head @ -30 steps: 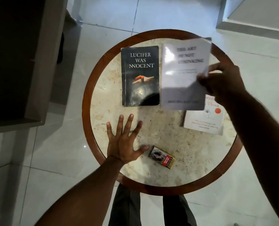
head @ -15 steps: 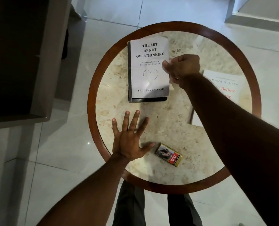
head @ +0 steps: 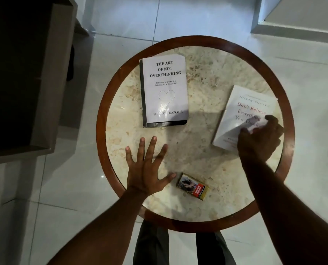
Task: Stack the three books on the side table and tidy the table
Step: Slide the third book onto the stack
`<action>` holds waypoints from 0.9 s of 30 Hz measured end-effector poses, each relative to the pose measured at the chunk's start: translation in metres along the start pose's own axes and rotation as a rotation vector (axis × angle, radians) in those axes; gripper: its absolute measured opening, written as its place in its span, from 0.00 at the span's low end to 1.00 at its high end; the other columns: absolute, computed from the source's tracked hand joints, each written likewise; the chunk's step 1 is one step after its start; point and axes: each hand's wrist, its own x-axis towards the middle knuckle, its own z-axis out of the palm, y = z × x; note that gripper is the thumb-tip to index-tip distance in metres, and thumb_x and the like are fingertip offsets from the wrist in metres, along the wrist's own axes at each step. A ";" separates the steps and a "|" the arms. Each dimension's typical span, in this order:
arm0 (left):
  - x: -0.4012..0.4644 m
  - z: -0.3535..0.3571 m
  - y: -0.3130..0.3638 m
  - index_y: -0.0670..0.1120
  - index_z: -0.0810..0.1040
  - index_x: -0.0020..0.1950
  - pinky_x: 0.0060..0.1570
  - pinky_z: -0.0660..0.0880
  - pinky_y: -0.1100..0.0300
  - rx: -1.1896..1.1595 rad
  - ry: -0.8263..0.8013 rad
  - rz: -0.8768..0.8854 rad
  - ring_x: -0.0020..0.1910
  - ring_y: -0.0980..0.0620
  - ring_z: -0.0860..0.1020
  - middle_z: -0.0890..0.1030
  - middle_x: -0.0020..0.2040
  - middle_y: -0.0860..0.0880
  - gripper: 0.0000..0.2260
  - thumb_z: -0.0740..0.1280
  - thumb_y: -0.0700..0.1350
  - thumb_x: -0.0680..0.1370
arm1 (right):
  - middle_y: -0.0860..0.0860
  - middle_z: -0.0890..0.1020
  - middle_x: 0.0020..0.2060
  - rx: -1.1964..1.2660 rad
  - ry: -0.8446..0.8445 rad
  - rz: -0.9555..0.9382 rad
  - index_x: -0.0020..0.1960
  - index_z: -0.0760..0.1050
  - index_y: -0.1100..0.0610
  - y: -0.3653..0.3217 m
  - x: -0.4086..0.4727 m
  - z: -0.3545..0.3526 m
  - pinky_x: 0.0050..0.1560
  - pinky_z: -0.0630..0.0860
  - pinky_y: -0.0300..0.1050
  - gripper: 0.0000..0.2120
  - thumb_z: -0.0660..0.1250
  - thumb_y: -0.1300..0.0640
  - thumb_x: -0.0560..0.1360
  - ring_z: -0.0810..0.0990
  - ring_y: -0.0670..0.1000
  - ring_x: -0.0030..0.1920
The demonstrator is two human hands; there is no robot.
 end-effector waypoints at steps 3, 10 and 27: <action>0.000 0.000 0.000 0.58 0.51 0.83 0.73 0.42 0.25 0.004 -0.008 0.002 0.83 0.38 0.46 0.48 0.85 0.46 0.44 0.54 0.77 0.73 | 0.55 0.78 0.65 0.205 0.040 0.184 0.69 0.70 0.53 -0.003 0.014 -0.001 0.64 0.77 0.48 0.31 0.76 0.60 0.68 0.79 0.57 0.64; 0.000 0.001 0.000 0.58 0.51 0.83 0.72 0.47 0.23 -0.001 -0.006 -0.008 0.83 0.38 0.46 0.50 0.85 0.45 0.45 0.56 0.77 0.72 | 0.43 0.81 0.45 0.610 -0.001 0.274 0.59 0.75 0.54 -0.051 0.026 -0.017 0.43 0.84 0.36 0.21 0.79 0.62 0.69 0.84 0.42 0.44; 0.000 0.010 -0.003 0.57 0.51 0.84 0.74 0.44 0.25 0.043 0.067 0.013 0.83 0.38 0.48 0.51 0.85 0.46 0.45 0.52 0.79 0.72 | 0.48 0.83 0.42 0.494 -0.298 -0.092 0.55 0.83 0.58 -0.146 -0.039 0.076 0.37 0.78 0.34 0.11 0.71 0.67 0.73 0.83 0.47 0.42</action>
